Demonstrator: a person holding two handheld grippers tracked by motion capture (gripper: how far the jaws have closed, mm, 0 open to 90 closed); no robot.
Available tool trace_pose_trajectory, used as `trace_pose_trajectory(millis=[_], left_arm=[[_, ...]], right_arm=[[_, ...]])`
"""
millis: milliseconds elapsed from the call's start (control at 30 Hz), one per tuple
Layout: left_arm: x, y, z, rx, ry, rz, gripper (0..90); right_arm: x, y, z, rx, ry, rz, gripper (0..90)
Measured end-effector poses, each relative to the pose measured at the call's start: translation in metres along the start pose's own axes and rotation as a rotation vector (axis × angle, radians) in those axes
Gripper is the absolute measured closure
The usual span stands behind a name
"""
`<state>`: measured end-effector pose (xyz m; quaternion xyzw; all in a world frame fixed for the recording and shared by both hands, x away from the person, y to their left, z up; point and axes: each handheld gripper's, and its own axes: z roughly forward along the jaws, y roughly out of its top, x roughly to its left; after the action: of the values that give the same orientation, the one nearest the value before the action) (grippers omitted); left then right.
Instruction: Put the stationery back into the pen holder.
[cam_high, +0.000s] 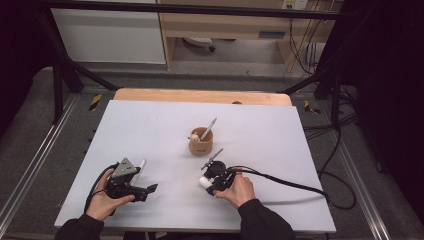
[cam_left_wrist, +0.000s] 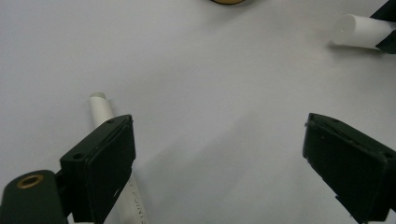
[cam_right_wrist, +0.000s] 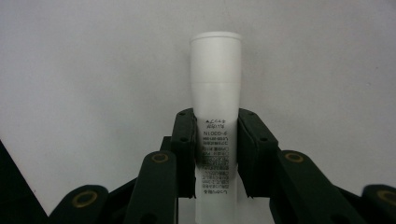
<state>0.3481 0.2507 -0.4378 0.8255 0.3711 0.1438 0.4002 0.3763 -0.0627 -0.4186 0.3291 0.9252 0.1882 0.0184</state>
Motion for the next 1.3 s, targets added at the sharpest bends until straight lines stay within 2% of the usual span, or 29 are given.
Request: trace_pose_trajectory(millis=[333,767,1300], left_arm=[[0.0,0.0,0.0,-0.002,0.0,-0.001,9.4],[-0.001,0.0,-0.001,-0.003,-0.001,0.001,9.4],[0.0,0.0,-0.001,-0.003,-0.002,0.0,9.4]], right_arm=[[-0.002,0.0,-0.014,-0.034,0.0,0.004,70.6],[-0.007,-0.001,-0.037,-0.148,-0.013,0.008,70.5],[-0.021,-0.006,-0.065,-0.382,-0.053,0.058,70.5]])
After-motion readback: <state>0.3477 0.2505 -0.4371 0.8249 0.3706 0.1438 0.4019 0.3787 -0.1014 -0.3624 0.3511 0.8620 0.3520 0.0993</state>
